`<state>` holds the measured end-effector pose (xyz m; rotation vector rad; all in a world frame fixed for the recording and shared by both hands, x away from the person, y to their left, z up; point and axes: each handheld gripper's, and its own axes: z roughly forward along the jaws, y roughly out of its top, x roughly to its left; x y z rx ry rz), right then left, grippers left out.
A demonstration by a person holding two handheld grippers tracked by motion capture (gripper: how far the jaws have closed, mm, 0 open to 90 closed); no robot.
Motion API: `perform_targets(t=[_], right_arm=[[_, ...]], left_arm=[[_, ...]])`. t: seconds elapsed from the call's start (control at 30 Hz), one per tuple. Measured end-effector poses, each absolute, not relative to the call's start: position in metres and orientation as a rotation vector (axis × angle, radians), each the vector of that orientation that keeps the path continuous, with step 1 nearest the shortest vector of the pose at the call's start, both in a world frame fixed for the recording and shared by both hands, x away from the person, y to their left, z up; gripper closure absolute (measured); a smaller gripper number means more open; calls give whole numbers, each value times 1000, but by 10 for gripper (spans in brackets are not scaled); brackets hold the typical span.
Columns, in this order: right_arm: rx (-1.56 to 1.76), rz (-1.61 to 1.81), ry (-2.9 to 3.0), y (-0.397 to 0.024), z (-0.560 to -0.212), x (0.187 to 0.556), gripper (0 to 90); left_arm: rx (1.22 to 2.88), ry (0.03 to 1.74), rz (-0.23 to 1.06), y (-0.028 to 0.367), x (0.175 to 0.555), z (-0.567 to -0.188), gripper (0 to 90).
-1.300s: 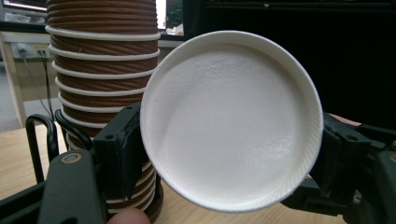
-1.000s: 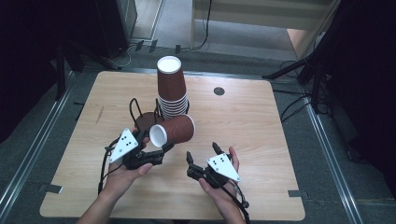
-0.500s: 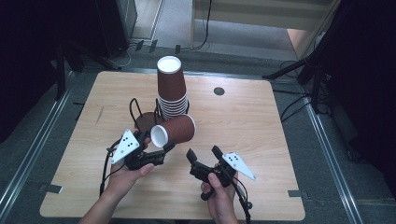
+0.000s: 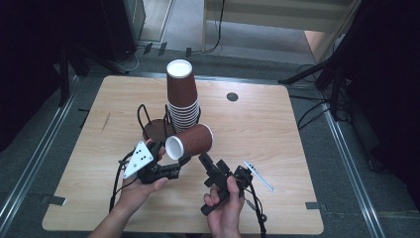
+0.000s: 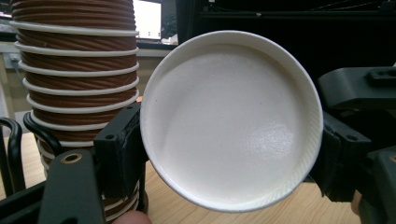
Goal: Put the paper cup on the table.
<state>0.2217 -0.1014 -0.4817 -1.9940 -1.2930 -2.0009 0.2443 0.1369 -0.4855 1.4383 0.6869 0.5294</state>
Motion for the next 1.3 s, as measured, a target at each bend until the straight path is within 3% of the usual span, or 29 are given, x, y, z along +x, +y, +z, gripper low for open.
perform_targets(t=[0.77, 1.3], right_arm=[[-1951, -1671, -537, -95, -483, 238, 0], [-1934, -1608, -470, -93, -489, 250, 0]], left_arm=[[1446, 628, 523, 122, 238, -491, 238], [1430, 573, 526, 116, 234, -495, 239]])
